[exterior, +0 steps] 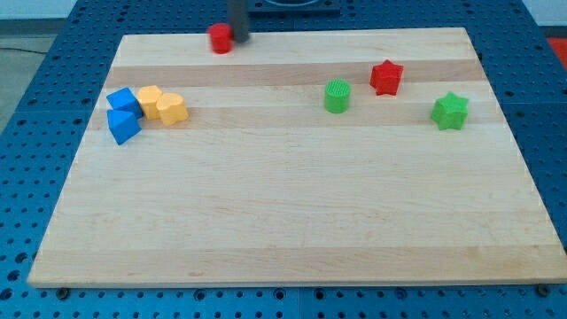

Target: Place the red star right to the red circle

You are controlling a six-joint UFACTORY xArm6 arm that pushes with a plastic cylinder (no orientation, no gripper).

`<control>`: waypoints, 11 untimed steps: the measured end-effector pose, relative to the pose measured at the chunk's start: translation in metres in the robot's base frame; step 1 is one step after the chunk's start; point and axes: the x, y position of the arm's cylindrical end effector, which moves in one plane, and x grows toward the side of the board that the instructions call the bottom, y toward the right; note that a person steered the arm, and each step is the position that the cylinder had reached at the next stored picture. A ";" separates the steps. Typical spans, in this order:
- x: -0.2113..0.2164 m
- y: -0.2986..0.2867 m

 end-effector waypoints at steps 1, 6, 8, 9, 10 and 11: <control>0.002 -0.066; 0.104 0.246; 0.095 0.091; 0.121 0.069; 0.106 0.021; 0.043 -0.029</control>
